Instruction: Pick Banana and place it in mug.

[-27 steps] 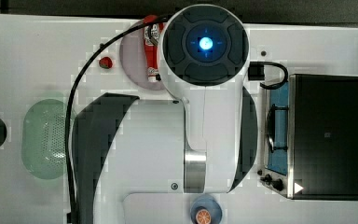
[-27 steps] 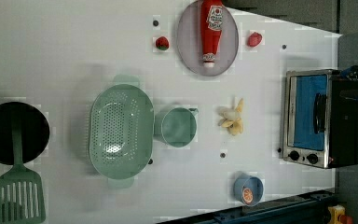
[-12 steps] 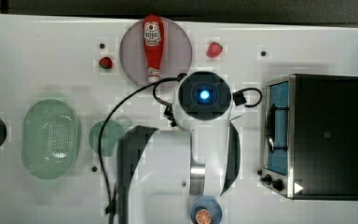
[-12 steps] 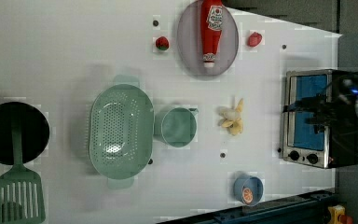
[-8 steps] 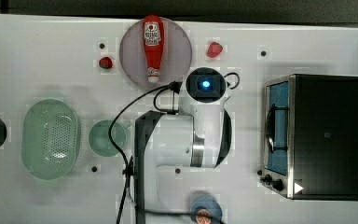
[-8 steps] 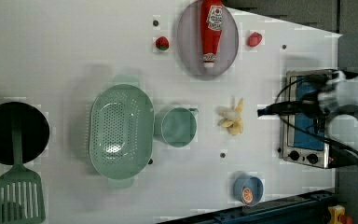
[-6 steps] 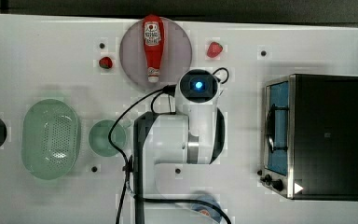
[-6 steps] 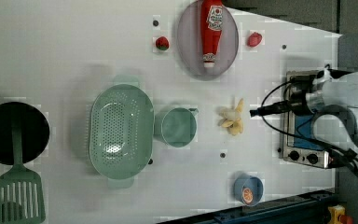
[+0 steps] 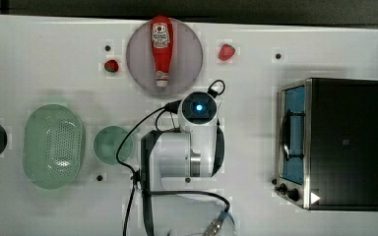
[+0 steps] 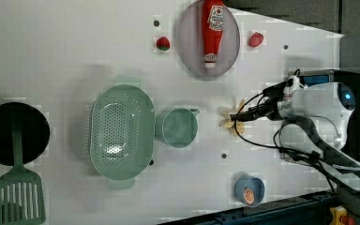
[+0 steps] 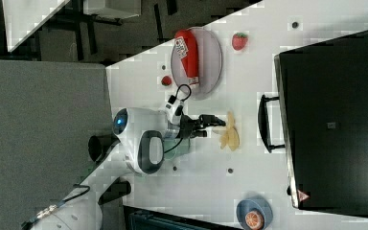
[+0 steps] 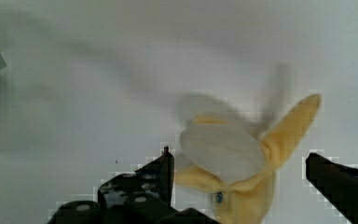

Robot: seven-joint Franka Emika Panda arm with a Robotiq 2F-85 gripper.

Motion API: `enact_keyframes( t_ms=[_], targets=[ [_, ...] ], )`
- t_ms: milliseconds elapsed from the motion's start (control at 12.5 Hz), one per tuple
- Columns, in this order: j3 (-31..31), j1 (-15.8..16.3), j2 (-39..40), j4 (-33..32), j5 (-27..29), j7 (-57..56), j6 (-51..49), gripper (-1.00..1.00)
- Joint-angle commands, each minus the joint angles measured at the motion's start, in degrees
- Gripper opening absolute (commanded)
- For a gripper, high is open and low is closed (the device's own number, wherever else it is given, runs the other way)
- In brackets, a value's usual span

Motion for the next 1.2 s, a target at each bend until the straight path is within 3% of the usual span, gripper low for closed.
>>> enact_keyframes(
  t_ms=[80, 160, 640, 880, 1200],
  targets=[
    [-1.4, -0.23, 1.02, -1.83, -0.44, -5.71, 4.31, 1.0],
    [-1.43, -0.26, 1.48, -2.49, -0.44, -5.7, 4.72, 0.93],
    [-1.69, -0.3, 1.76, -4.6, -0.42, -5.68, 7.84, -0.54],
    [-2.03, -0.3, -1.41, -4.59, -0.37, -5.47, 7.7, -0.57],
    [-4.26, -0.56, -18.12, -2.33, -0.34, -5.04, -1.69, -0.57]
  ],
)
